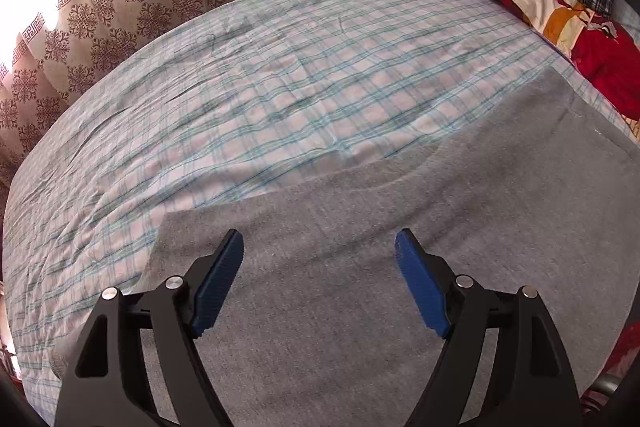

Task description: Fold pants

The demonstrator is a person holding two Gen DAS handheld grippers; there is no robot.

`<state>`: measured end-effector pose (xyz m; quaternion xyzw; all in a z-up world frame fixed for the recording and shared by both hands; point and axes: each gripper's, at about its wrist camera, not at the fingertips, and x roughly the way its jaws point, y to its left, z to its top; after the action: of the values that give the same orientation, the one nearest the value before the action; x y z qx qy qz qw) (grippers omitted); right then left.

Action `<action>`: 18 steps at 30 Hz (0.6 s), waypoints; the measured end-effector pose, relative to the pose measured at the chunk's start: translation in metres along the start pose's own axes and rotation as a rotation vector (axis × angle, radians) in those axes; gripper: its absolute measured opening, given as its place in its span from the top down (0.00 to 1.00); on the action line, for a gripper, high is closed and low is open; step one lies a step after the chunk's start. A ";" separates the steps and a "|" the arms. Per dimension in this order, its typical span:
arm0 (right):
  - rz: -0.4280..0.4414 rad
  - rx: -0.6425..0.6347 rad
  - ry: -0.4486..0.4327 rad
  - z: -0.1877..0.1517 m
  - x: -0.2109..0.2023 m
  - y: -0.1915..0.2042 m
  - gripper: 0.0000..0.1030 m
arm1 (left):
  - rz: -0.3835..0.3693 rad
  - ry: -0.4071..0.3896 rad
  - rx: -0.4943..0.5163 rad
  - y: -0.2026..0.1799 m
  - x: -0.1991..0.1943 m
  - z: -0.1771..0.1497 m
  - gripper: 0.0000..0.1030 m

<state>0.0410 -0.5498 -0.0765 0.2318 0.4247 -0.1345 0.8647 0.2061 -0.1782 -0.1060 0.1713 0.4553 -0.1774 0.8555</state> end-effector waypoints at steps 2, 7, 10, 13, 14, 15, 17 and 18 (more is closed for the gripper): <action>0.031 0.040 0.030 -0.015 -0.003 -0.014 0.43 | -0.026 -0.008 0.027 -0.016 -0.007 0.002 0.22; 0.094 0.111 0.090 -0.040 0.010 -0.035 0.43 | -0.070 -0.012 0.080 -0.050 -0.016 0.003 0.22; 0.128 0.129 0.077 -0.042 0.017 -0.035 0.42 | -0.095 -0.002 0.094 -0.063 -0.018 0.001 0.22; 0.161 0.120 0.075 -0.043 0.023 -0.028 0.42 | -0.115 0.009 0.109 -0.074 -0.019 0.000 0.22; 0.184 0.111 0.081 -0.044 0.025 -0.023 0.42 | -0.117 0.011 0.116 -0.079 -0.019 0.000 0.22; 0.189 0.095 0.086 -0.044 0.027 -0.019 0.42 | -0.121 0.013 0.125 -0.083 -0.019 0.001 0.22; 0.172 0.054 0.083 -0.045 0.030 -0.010 0.42 | -0.127 0.015 0.142 -0.090 -0.019 0.001 0.22; 0.171 0.048 0.080 -0.044 0.031 -0.010 0.42 | -0.130 0.014 0.148 -0.094 -0.020 0.002 0.22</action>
<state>0.0259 -0.5365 -0.1276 0.2932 0.4342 -0.0612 0.8496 0.1542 -0.2585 -0.1006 0.2054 0.4569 -0.2643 0.8241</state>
